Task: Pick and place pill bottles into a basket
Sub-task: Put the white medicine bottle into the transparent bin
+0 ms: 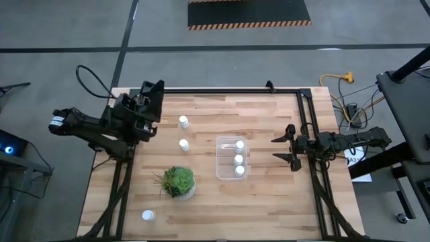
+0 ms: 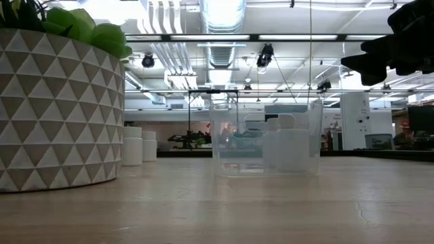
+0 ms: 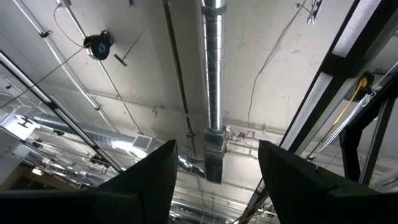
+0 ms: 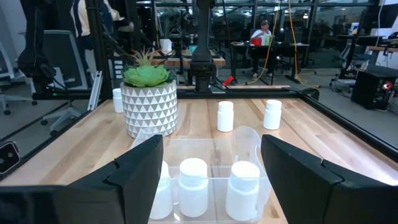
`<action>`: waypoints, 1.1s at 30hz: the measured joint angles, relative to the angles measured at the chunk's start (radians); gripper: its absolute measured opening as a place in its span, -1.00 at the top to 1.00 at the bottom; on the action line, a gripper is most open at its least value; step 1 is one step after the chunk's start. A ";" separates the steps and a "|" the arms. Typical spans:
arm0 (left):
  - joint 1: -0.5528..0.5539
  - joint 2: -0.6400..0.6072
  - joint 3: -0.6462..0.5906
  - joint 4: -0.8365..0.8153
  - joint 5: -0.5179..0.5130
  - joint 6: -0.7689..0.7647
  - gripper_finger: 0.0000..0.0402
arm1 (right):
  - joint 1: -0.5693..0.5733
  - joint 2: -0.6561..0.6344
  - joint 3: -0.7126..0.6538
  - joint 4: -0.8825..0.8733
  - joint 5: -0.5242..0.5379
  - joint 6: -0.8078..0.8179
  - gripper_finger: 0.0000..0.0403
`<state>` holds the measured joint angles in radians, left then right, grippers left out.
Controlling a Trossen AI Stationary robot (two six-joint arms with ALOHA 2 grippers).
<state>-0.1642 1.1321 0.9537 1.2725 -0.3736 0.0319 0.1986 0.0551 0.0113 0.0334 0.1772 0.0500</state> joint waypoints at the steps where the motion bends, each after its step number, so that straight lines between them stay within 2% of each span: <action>1: 0.000 0.001 0.005 -0.002 -0.001 0.000 -0.03 | 0.000 0.000 0.000 0.000 0.000 0.001 -0.29; 3: 0.000 -0.004 0.016 -0.036 -0.004 0.000 -0.03 | 0.000 0.000 0.000 0.000 0.000 0.000 -0.29; 5: 0.000 -0.020 0.029 -0.150 -0.038 -0.001 -0.03 | 0.000 0.000 0.000 0.000 0.000 0.001 -0.29; 10: 0.000 -0.070 0.134 -0.617 -0.226 0.000 -0.03 | 0.000 0.000 0.000 0.000 0.000 0.001 -0.29; 13: 0.001 -0.083 0.235 -0.893 -0.290 0.000 -0.03 | 0.000 0.000 0.000 0.000 0.000 0.000 -0.29; 17: 0.001 -0.069 0.347 -1.145 -0.409 0.000 -0.03 | 0.000 0.000 0.000 0.000 0.000 0.000 -0.29; 20: 0.002 -0.065 0.401 -1.230 -0.478 -0.004 -0.03 | 0.000 0.000 0.000 0.000 0.000 0.000 -0.29; 24: 0.002 -0.069 0.414 -1.238 -0.576 -0.052 -0.03 | 0.000 0.000 0.000 0.000 0.000 0.000 -0.29; 29: 0.002 -0.073 0.414 -1.239 -0.754 -0.053 -0.03 | 0.000 0.000 0.000 0.000 0.000 0.000 -0.29; 33: 0.007 -0.073 0.414 -1.270 -0.812 -0.060 -0.03 | 0.000 0.000 0.000 0.000 0.000 0.000 -0.29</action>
<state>-0.1574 1.0595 1.3672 0.0030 -1.1852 -0.0281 0.1984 0.0551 0.0113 0.0334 0.1770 0.0503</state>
